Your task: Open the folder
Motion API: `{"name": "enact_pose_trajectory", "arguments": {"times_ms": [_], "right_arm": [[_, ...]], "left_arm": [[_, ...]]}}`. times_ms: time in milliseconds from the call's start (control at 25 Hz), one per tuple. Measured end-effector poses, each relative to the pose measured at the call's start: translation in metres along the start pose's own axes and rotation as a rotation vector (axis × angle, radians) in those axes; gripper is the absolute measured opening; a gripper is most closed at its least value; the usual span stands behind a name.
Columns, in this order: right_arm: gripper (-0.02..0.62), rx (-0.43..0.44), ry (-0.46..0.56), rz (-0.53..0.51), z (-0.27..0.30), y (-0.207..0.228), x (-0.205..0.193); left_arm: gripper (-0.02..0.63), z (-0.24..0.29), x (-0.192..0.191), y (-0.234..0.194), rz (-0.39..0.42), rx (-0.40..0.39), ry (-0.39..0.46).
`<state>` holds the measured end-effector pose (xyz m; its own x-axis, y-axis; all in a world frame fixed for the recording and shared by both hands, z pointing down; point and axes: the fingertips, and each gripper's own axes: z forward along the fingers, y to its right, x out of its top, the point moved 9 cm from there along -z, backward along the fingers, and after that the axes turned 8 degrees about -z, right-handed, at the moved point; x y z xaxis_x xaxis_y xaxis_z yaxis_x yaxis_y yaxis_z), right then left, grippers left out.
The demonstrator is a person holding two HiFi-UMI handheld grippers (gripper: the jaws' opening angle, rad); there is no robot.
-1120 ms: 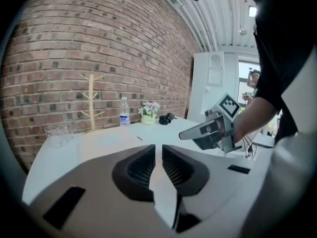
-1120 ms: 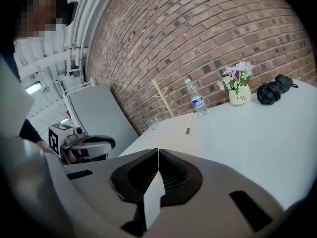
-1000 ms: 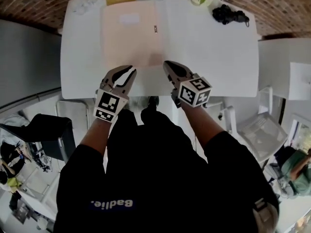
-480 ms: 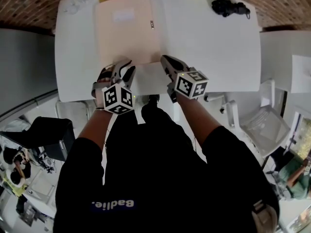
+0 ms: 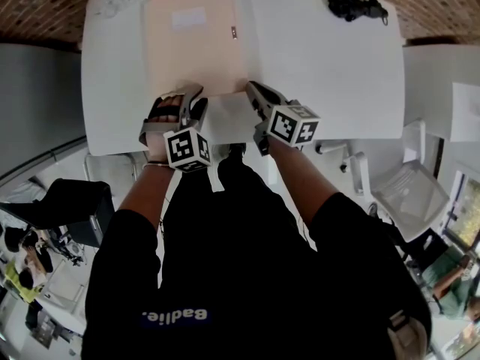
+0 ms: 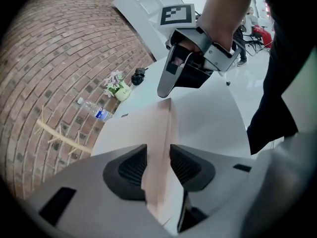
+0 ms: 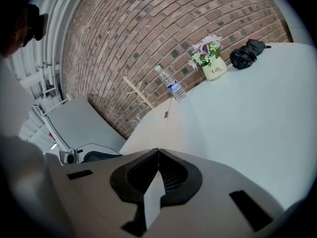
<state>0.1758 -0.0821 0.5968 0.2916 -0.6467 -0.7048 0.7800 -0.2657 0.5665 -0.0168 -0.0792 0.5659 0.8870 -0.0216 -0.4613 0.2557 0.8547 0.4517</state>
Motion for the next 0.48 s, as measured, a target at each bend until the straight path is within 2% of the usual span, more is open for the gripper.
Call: {"name": "enact_pose_trajectory", "arguments": {"times_ms": [480], "right_arm": [[0.029, 0.015, -0.004, 0.017, 0.0007, -0.0003, -0.0029]], "left_arm": [[0.15, -0.0017, 0.0015, 0.0003, 0.063, 0.009, -0.008]]}}
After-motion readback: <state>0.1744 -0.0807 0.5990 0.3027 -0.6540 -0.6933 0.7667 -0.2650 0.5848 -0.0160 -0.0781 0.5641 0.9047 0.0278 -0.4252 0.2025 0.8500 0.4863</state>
